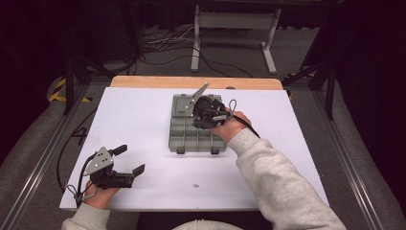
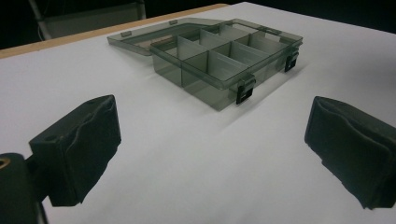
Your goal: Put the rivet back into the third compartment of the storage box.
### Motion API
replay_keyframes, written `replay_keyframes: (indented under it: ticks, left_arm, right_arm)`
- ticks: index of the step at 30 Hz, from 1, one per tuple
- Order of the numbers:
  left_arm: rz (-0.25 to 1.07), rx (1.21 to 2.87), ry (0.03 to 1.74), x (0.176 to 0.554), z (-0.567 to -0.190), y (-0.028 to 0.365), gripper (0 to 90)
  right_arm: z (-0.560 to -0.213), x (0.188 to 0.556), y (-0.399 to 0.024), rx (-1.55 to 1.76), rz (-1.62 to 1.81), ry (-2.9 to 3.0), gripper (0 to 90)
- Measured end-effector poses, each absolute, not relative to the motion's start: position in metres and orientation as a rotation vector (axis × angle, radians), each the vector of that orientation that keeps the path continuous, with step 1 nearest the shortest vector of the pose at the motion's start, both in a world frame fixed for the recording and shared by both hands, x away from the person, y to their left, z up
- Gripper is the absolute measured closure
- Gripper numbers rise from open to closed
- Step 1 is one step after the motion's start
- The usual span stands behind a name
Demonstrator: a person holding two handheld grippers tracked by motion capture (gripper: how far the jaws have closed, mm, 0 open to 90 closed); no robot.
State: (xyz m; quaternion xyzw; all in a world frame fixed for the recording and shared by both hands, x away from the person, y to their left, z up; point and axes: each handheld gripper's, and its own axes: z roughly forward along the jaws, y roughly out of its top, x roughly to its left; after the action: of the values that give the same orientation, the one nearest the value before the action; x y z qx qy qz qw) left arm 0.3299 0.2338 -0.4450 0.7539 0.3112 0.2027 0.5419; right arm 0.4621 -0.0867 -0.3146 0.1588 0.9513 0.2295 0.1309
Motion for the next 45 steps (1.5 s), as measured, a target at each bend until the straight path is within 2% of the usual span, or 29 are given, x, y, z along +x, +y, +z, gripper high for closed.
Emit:
replay_keyframes:
  ticks: [17,45]
  left_arm:
    - [0.481,1.784,0.742,0.330,-0.445,0.235,4.2]
    - [0.479,1.788,0.742,0.330,-0.445,0.235,4.2]
  right_arm:
    - [-0.338,0.503,-0.101,0.590,0.646,2.714,82.5]
    - [-0.385,0.523,-0.111,0.691,0.564,2.753,82.5]
